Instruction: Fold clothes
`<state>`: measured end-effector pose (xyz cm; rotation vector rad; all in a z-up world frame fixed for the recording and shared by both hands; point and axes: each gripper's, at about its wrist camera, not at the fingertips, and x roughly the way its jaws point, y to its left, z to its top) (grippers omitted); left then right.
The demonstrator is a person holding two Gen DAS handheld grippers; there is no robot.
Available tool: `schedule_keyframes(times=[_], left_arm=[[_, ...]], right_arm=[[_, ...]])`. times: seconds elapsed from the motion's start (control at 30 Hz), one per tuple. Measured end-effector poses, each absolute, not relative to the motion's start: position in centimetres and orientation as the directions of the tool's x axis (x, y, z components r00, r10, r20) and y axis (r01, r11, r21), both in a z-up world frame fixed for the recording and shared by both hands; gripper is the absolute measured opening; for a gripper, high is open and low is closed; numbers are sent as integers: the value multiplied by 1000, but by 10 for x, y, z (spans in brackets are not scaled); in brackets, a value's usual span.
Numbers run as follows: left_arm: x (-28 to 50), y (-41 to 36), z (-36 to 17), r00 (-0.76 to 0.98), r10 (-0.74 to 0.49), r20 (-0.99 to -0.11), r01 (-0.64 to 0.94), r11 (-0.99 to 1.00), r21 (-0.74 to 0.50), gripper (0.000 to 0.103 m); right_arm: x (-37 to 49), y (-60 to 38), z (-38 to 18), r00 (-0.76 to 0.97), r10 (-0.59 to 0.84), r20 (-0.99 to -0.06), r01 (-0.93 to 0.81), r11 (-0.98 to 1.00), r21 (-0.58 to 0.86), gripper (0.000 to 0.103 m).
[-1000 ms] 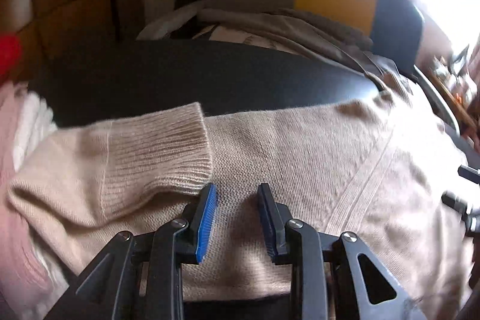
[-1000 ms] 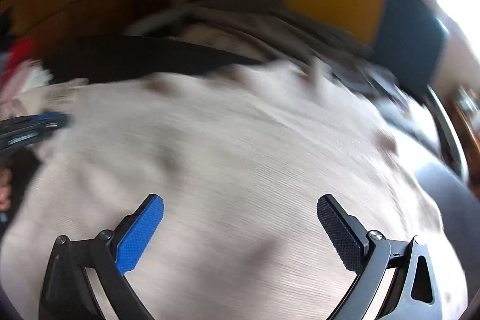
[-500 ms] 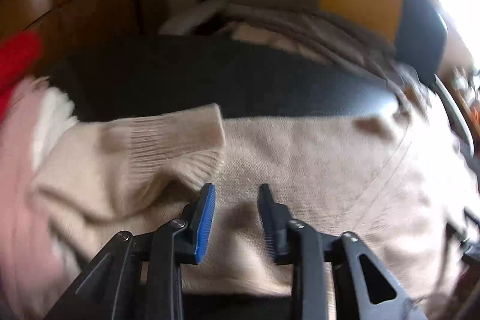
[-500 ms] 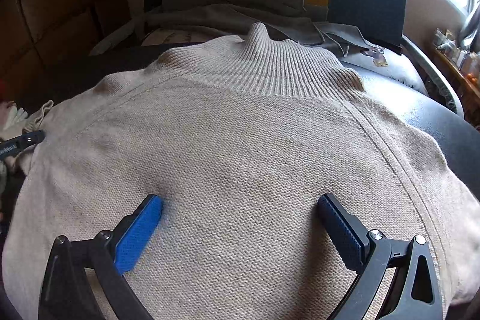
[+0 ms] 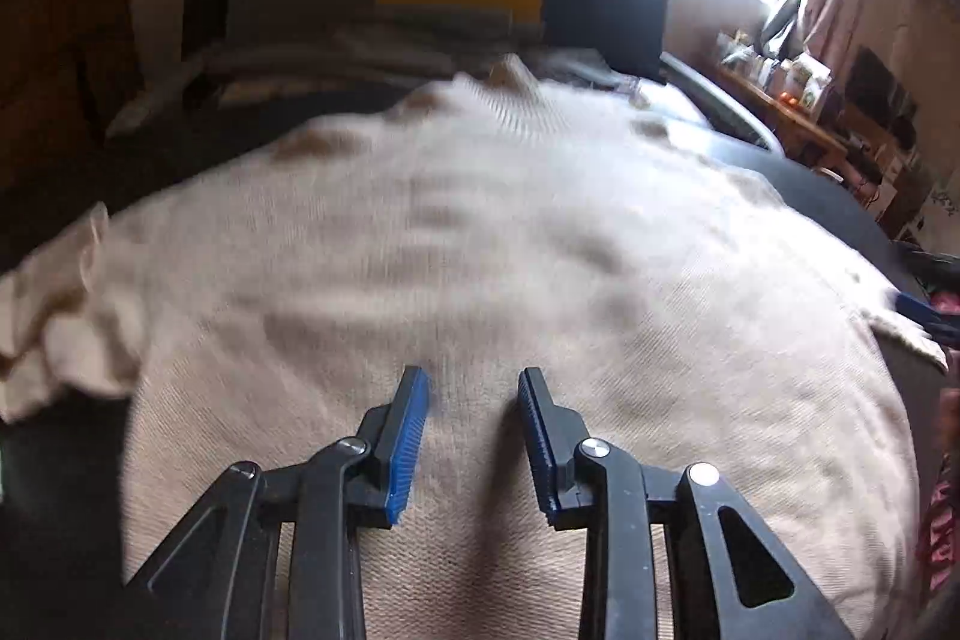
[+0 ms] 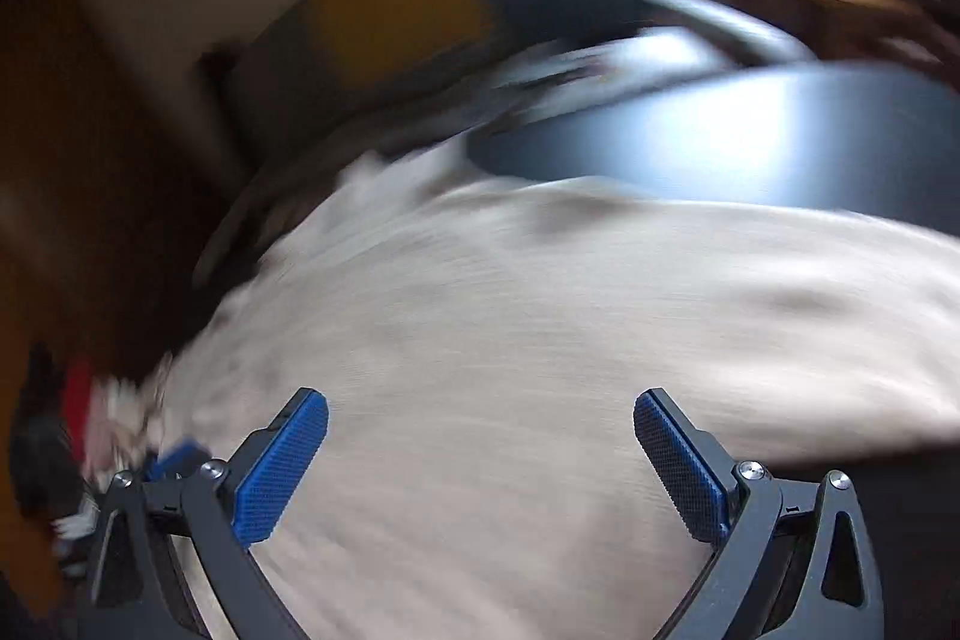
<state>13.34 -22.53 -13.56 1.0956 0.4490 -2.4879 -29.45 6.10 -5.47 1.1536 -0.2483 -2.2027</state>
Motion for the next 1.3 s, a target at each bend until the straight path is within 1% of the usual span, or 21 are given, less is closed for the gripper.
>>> schedule_keyframes(times=[0.07,0.13,0.2,0.3,0.4,0.47,0.53,0.6,0.67,0.7,0.77,0.83,0.9,0.93,1.0,1.07,1.1,1.13,1.23,1.3], left_arm=[[135,-229,-138,-626,-200,-754,465,-872,-154,34],[136,-233,-138,-637,-180,-749,458,-871,-180,36],[136,-235,-138,-642,-173,-747,452,-872,-186,37],[134,-229,-137,-635,-185,-750,444,-882,-158,43],[127,-220,-137,-615,-215,-759,437,-894,-101,49],[123,-214,-137,-603,-233,-763,432,-900,-66,54],[120,-210,-138,-595,-245,-766,430,-902,-46,55],[119,-211,-137,-592,-245,-768,443,-895,-56,55],[116,-212,-132,-601,-230,-766,460,-883,-96,54],[110,-211,-128,-613,-216,-760,455,-883,-115,54],[94,-204,-112,-659,-219,-720,432,-894,-123,54],[65,-189,-98,-704,-195,-683,370,-921,-119,54],[30,-174,-94,-724,-151,-673,306,-945,-117,54],[13,-167,-94,-726,-127,-676,278,-953,-119,54],[-12,-160,-104,-706,-107,-701,259,-959,-114,54],[-29,-163,-122,-660,-86,-746,277,-951,-136,54],[-36,-166,-131,-634,-73,-770,291,-945,-150,54],[-39,-167,-136,-630,-70,-773,296,-942,-156,53],[-37,-167,-140,-641,-79,-763,294,-944,-149,54],[-35,-163,-141,-639,-91,-764,288,-949,-127,55]], right_arm=[[-311,148,-51,-489,-548,-679,281,-836,472,103],[-322,230,-55,-547,-498,-673,98,-836,540,103],[-325,295,-61,-598,-485,-638,-41,-777,628,103],[-327,378,-73,-671,-458,-583,-206,-640,740,103],[-335,403,-88,-691,-445,-569,-260,-582,771,103],[-342,408,-97,-690,-461,-558,-271,-551,790,103],[-347,409,-102,-713,-459,-530,-263,-526,809,103],[-352,410,-99,-727,-440,-527,-271,-522,809,103],[-357,410,-98,-738,-419,-529,-284,-519,806,103],[-360,408,-97,-739,-404,-539,-299,-520,800,103],[-367,402,-95,-732,-369,-572,-324,-551,769,103],[-376,390,-90,-712,-309,-631,-338,-637,693,103],[-386,374,-87,-691,-251,-678,-334,-720,608,103],[-388,367,-87,-689,-236,-685,-327,-742,585,103],[-387,358,-85,-692,-216,-689,-324,-760,564,92],[-384,352,-86,-690,-180,-701,-342,-772,536,72],[-382,350,-87,-689,-164,-706,-351,-776,523,68],[-382,349,-88,-687,-152,-711,-356,-782,512,61],[-384,353,-87,-674,-147,-724,-343,-806,483,54],[-387,356,-84,-664,-140,-734,-336,-822,461,53]])
